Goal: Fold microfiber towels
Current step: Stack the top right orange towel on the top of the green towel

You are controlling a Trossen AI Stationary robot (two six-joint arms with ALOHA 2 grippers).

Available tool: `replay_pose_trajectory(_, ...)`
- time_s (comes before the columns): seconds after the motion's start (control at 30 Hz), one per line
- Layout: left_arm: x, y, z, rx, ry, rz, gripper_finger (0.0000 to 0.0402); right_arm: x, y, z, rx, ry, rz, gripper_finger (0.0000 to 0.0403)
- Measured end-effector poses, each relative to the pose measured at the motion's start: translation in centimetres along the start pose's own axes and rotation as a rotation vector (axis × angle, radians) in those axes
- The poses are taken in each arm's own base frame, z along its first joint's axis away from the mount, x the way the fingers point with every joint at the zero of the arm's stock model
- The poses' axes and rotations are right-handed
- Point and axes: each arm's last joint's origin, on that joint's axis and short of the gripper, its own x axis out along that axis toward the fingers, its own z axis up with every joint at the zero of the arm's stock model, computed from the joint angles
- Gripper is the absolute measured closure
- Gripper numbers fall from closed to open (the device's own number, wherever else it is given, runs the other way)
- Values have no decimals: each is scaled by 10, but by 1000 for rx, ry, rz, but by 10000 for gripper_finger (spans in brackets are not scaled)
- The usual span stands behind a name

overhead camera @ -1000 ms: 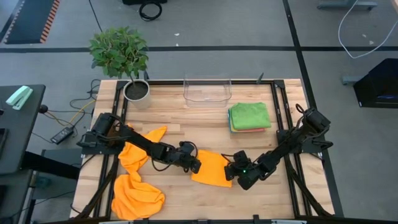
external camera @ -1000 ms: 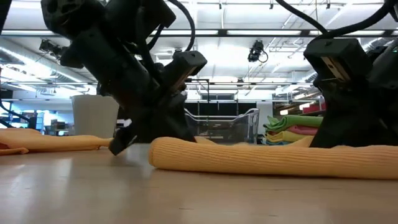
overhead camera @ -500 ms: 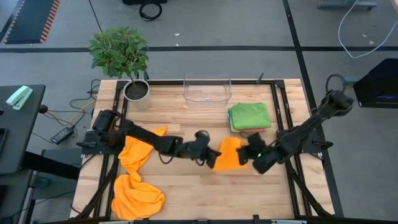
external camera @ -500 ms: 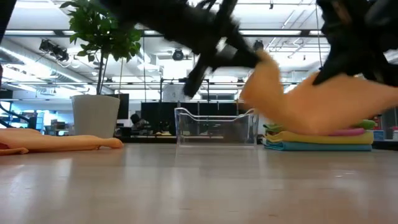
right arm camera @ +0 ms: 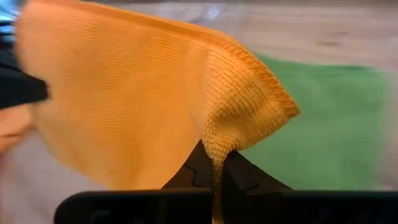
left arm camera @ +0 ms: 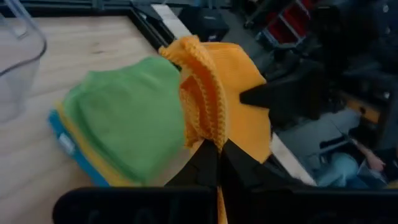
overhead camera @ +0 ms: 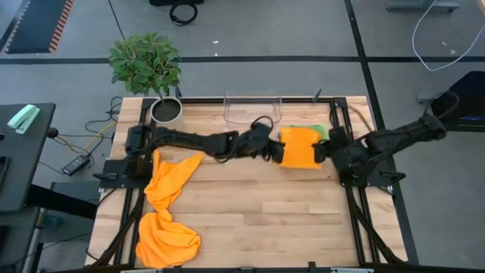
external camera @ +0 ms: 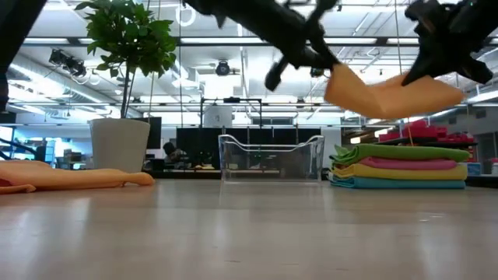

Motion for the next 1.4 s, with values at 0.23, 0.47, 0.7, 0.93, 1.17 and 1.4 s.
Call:
replay_pose_trajectory(0.23, 52, 20, 13, -118, 13, -1, 393, 4, -31, 22, -75, 4, -225, 398)
replay_pose_trajectory(0.47, 84, 27, 13, -113, 82, 76, 393, 34, -43, 34, -159, 86, -386, 398)
replay_pose_trajectory(0.7, 87, 37, 10, -179, 111, 200, 390, 58, -47, 46, -166, 135, -424, 391)
replay_pose_trajectory(0.93, 87, 45, 12, -130, 133, 242, 317, 71, -50, 49, -152, 181, -487, 339)
replay_pose_trajectory(1.17, 90, 53, 22, -155, 131, 224, 251, 73, -52, 52, -152, 183, -522, 281)
replay_pose_trajectory(1.4, 84, 18, 18, 27, 86, 59, 246, 50, -37, 78, -197, 92, -521, 234)
